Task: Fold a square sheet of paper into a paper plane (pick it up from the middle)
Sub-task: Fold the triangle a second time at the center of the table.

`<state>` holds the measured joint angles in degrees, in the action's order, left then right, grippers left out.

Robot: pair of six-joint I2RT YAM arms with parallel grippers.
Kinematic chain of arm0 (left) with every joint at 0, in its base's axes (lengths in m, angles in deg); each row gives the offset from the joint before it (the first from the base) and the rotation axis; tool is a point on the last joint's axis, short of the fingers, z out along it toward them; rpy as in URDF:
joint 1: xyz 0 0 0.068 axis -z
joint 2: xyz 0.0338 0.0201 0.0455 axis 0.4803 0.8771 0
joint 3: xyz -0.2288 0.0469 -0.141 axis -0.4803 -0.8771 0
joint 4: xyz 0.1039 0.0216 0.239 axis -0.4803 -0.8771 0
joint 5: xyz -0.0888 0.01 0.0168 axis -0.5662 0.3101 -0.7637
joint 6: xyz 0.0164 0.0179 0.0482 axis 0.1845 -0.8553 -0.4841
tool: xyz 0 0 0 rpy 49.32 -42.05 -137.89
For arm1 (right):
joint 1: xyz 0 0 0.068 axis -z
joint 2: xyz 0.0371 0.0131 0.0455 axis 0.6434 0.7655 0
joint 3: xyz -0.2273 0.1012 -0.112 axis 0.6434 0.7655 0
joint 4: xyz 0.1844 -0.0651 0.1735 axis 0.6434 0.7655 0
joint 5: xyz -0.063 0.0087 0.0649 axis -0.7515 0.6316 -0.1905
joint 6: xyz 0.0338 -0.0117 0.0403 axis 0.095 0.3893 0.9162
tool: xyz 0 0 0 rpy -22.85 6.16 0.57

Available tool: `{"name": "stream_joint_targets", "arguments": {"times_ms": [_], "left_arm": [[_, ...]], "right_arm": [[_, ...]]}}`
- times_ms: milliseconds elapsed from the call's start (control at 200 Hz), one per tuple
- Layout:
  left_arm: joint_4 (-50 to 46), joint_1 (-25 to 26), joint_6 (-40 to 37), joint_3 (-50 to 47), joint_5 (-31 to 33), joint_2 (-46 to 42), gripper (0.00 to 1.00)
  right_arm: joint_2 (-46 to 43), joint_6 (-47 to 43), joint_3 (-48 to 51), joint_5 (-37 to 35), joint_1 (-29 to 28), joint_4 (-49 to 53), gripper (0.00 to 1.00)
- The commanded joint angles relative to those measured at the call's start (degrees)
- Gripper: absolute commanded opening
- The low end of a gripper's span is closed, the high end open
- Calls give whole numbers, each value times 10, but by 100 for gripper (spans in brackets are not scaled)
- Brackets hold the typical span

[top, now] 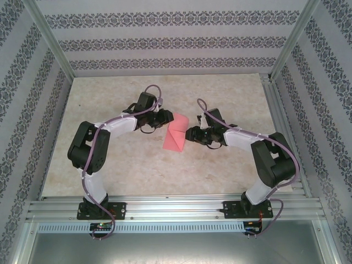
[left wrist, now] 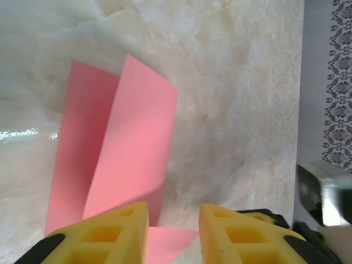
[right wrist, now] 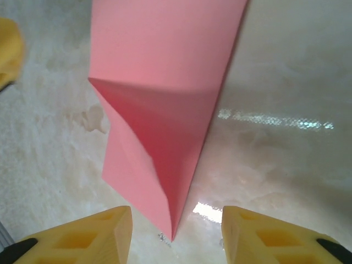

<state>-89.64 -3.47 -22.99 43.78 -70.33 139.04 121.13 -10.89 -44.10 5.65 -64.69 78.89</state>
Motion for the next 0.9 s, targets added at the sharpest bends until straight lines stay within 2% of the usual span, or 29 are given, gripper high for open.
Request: {"name": "stream_joint_targets", "arguments": {"times_ms": [0,120,295,475,595,894], "left_arm": [[-14,-3,-15,-26,15,-20,33],[15,-3,2,-44,-14,-12,37],[50,-3,22,-68,-41,-4,42],[111,-1,58,-115,-65,-8,44],[114,11,61,-120,-74,-10,45],[91,21,54,-99,-49,14,32]], "right_arm": [[35,10,-23,13,-4,-31,48],[63,11,-34,18,-5,-41,48],[72,12,-37,24,-4,-46,37],[79,9,-43,26,-4,-39,36],[84,13,-45,31,-5,-45,39],[100,21,-52,42,-4,-59,43]]}}
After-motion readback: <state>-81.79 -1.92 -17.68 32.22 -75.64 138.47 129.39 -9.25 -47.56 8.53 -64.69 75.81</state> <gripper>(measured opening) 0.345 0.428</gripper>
